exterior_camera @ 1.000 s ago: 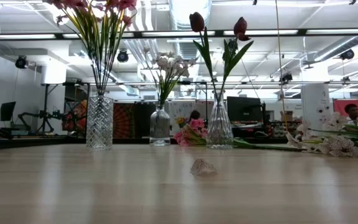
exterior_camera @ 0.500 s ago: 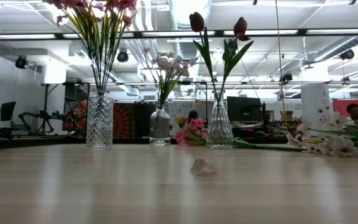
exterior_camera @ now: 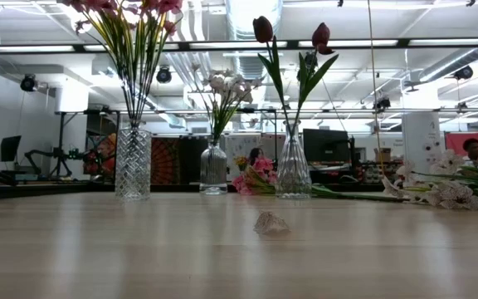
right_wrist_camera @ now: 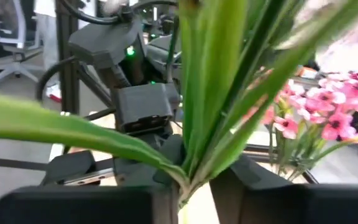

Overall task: Sort flowers into vase by color
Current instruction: Put the top white flower into the top transparent vase

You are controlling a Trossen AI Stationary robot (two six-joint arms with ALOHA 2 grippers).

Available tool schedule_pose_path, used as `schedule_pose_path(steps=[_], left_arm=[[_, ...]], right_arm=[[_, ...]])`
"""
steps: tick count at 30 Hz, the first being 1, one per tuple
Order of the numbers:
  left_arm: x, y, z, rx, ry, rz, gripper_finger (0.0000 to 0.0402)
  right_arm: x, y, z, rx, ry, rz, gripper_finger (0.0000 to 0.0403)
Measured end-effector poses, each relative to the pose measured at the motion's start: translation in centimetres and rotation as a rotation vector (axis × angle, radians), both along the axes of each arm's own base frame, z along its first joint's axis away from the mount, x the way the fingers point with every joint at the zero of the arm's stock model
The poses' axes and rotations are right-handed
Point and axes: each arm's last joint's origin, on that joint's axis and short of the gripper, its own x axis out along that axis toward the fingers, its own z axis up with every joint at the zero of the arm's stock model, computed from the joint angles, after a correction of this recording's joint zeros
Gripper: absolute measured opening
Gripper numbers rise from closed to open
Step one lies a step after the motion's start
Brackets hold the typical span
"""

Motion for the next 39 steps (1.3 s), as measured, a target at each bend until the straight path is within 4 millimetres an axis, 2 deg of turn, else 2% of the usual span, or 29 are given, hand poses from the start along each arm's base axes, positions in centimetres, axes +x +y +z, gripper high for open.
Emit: schedule_pose_path(steps=[5,13,21,25,31,35,39], left_arm=[[0.0,0.0,0.1,0.001,-0.017,0.03,0.0018],[-0.1,0.1,0.2,0.02,-0.027,0.06,0.0098],[-1.3,-0.9,1.5,0.064,0.005,0.009,0.0174],[-2.4,-1.7,2.8,0.086,0.027,-0.032,0.0187],[-4.1,-2.4,5.7,0.149,0.059,-0.05,0.019],[-6.5,-1.9,8.2,0.23,0.051,0.057,0.019],[-9.3,-1.7,10.2,0.268,-0.025,0.145,0.019]], right_arm=[[-0.4,0.0,0.6,0.014,-0.011,0.058,0.0023],[-1.0,-0.3,2.0,0.02,0.0,0.062,0.0018],[-1.2,-1.4,5.9,-0.017,0.027,0.042,0.0018],[-1.4,-3.4,8.9,-0.031,0.026,-0.006,0.0018],[-1.5,-7.8,12.3,-0.052,0.008,-0.115,0.0018],[-1.7,-11.1,14.3,-0.04,-0.042,-0.196,0.0018],[-1.2,-14.3,15.1,0.008,-0.078,-0.189,0.0018]])
